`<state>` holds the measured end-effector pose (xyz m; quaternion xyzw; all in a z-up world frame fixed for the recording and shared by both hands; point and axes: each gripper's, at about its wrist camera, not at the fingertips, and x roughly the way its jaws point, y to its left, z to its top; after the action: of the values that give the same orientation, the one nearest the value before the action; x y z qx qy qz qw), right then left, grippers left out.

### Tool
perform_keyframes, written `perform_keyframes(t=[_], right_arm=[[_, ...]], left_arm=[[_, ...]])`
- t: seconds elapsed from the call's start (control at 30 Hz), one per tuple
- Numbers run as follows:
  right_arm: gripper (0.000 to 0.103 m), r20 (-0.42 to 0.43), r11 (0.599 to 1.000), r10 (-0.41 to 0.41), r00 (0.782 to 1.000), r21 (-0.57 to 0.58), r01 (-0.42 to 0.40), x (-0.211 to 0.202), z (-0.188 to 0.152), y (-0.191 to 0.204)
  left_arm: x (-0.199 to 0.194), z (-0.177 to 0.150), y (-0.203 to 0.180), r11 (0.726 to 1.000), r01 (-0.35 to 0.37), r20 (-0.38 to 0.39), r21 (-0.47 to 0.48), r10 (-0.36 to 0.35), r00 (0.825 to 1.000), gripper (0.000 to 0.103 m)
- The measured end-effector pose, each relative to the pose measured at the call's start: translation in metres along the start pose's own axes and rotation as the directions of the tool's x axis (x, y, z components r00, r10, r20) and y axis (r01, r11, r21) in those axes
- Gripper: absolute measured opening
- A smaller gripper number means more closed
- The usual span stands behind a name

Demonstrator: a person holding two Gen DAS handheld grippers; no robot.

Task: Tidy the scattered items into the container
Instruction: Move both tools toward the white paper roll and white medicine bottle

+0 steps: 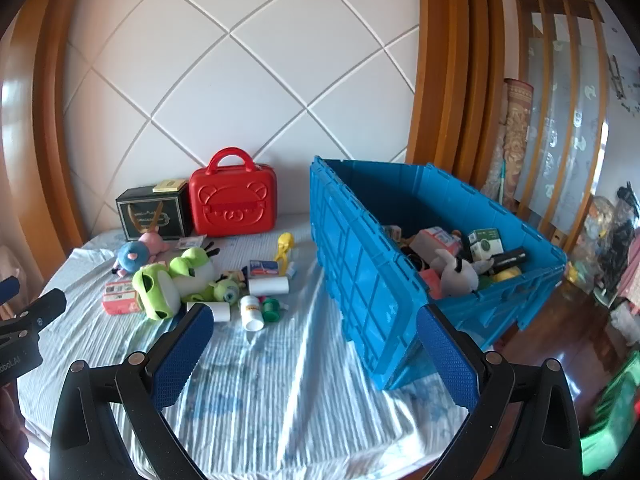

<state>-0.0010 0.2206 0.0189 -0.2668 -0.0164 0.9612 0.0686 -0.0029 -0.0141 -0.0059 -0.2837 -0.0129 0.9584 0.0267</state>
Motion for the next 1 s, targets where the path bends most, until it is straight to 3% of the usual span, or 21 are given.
perform_keyframes(t=[0.43,0.5,0.67,0.73,0.87,1.0], right_arm=[[0.103,-0.044,1.0,0.005,0.999,-0.015,-0.006,0.031,0.005,0.007],[0.103,-0.049,0.999,0.021,0.999,-0.025,-0.023,0.044,0.009,0.008],[0.103,-0.078,0.99,0.114,0.99,-0.069,-0.119,0.089,0.018,0.022],[0.103,-0.109,0.98,0.168,0.98,-0.092,-0.178,0.118,0.024,0.034],[0.103,-0.197,0.944,0.266,0.944,-0.143,-0.296,0.183,0.025,0.064],[0.103,-0.329,0.913,0.312,0.891,-0.157,-0.378,0.257,0.008,0.089]], left_arm=[[0.036,0.002,0.009,0.999,0.004,-0.04,-0.04,-0.006,0.999,0.097],[0.047,0.002,0.012,0.997,0.036,-0.049,-0.07,-0.039,0.998,0.097],[0.098,0.005,0.027,0.992,-0.055,-0.103,-0.115,0.043,0.994,0.097],[0.125,0.006,0.036,0.986,-0.122,-0.142,-0.113,0.106,0.984,0.097],[0.193,-0.011,0.052,0.972,-0.224,-0.265,-0.076,0.197,0.944,0.097],[0.239,-0.037,0.054,0.964,-0.253,-0.347,-0.077,0.212,0.914,0.097]])
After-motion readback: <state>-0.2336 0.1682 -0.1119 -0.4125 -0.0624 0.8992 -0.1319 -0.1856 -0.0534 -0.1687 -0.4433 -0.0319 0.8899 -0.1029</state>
